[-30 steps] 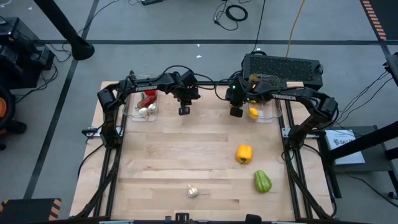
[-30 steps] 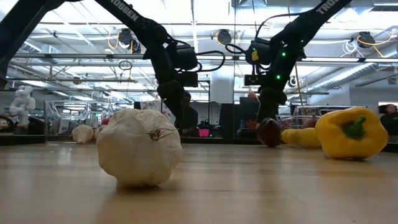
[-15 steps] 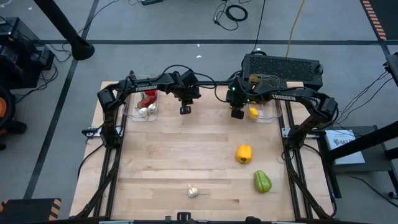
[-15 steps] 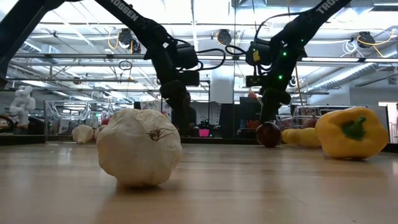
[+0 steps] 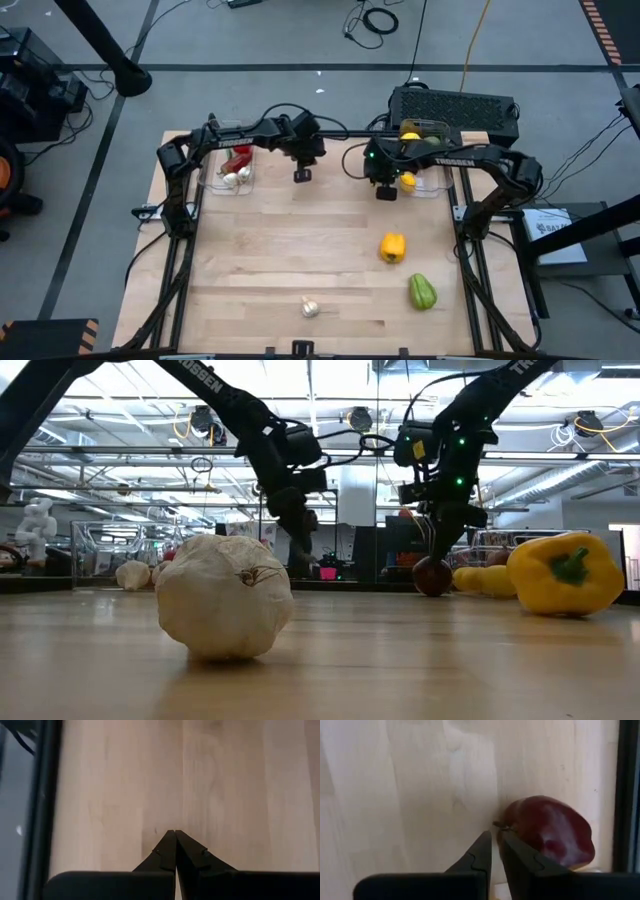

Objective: Sort produce into baskets
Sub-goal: Put the apple into the right transparent bin

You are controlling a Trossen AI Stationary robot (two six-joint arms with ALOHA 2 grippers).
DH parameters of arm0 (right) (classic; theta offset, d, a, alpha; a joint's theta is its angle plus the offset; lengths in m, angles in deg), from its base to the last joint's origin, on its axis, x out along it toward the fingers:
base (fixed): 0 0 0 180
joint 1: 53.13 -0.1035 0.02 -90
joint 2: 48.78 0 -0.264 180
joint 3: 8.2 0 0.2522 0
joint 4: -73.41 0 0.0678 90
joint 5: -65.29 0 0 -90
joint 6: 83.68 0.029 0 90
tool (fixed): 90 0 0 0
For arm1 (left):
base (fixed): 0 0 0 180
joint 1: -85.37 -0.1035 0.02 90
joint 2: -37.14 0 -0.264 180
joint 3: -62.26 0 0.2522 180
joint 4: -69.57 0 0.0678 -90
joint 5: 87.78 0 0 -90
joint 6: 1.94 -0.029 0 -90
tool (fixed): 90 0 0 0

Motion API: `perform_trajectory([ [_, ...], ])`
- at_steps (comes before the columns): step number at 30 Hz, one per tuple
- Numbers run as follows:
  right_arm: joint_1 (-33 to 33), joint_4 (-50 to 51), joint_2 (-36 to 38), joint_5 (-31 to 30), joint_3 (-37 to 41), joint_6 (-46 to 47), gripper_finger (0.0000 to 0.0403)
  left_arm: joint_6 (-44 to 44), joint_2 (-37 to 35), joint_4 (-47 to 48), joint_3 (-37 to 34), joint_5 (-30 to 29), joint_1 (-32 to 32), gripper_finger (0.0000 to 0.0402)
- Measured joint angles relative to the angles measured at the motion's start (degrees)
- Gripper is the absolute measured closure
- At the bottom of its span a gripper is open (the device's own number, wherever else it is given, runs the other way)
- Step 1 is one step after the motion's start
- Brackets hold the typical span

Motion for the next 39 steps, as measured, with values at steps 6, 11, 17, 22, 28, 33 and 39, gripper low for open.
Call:
perform_trajectory([
  [6, -1.91, -0.47, 0.02, -2.08, 0.00, 5.23, 0.0339, -0.28, 0.02, -3.83, 0.00, -0.09, 0.93, 0.0400],
  [11, -3.31, 0.57, 0.02, 2.59, 0.00, 15.60, 0.0308, -5.24, 0.02, -7.77, 0.00, -2.24, 0.09, 0.0400],
  [17, -4.49, -0.26, 0.02, -3.86, 1.77, 20.09, 0.0295, -14.76, 0.04, -9.87, 0.00, -2.34, -1.80, 0.0400],
  [22, -3.20, -3.10, 0.02, -5.39, 4.20, 32.31, 0.0296, -18.20, 0.04, -6.73, 0.07, -2.36, -3.32, 0.0400],
  [28, -3.09, -6.45, 0.02, -5.64, 4.24, 47.18, 0.0295, -15.33, 0.04, -3.72, 0.09, -2.36, -3.71, 0.0400],
  [33, -3.04, -6.75, 0.02, -7.27, 4.23, 56.25, 0.0285, -13.40, 0.04, -4.07, 0.09, -1.95, -3.16, 0.0400],
  [39, -3.15, -5.08, 0.02, -9.71, 4.22, 59.69, 0.0254, -8.73, 0.06, -0.08, 0.11, -1.77, -2.35, 0.0400],
])
